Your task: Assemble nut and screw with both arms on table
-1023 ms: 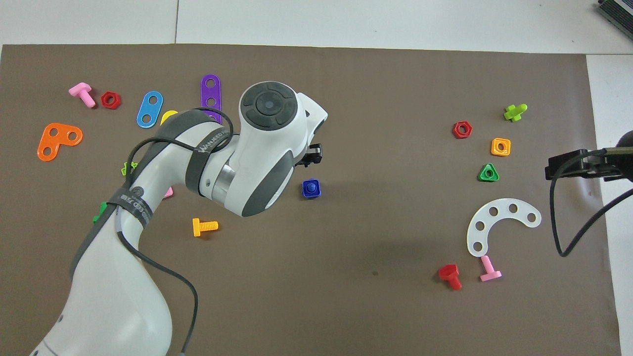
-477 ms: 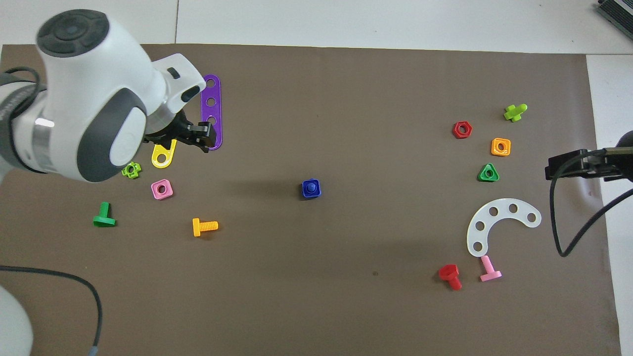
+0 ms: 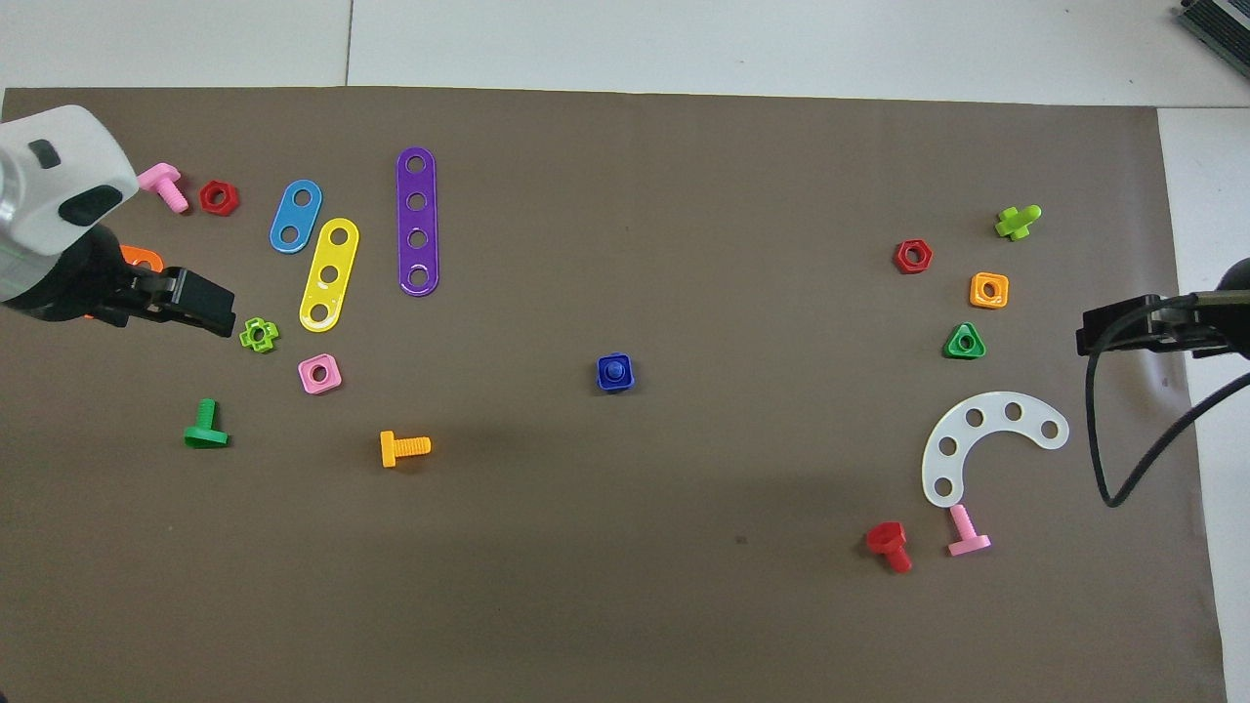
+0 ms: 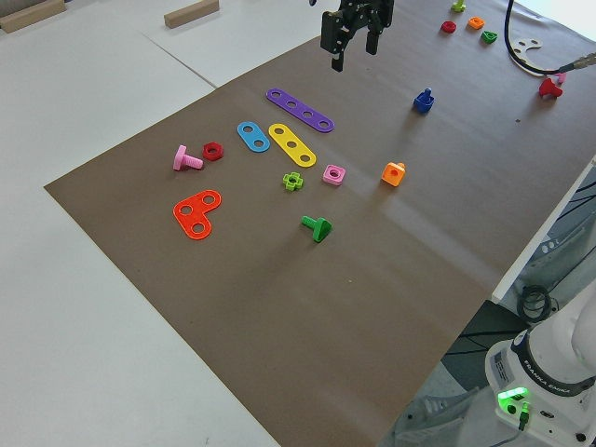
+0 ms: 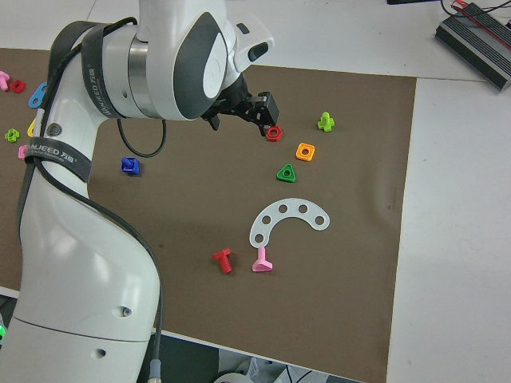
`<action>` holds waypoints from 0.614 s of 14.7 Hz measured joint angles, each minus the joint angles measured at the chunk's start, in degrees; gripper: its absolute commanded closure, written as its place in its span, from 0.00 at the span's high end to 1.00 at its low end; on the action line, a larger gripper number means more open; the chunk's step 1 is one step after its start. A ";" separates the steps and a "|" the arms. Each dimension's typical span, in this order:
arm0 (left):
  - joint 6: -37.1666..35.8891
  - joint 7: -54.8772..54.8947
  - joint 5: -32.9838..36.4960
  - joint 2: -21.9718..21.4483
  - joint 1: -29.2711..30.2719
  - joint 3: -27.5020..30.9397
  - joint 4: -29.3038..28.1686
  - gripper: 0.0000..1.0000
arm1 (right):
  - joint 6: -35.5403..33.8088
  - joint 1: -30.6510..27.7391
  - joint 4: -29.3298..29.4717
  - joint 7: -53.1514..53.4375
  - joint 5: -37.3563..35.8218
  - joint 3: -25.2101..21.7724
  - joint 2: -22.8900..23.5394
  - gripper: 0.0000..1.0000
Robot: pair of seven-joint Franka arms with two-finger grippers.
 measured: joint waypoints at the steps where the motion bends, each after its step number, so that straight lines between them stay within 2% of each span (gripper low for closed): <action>1: -0.99 -0.05 0.00 -2.49 0.03 -0.02 -1.56 1.00 | 0.00 0.00 0.00 0.00 0.00 0.00 0.00 1.00; 4: -2.80 -0.48 0.00 -7.03 0.03 -0.21 -4.34 1.00 | 0.00 0.00 0.00 0.00 0.00 0.00 0.00 1.00; 9: 0.07 -0.49 0.62 -7.20 0.03 -0.25 -4.42 1.00 | 0.00 0.00 0.00 0.00 0.00 0.00 0.00 1.00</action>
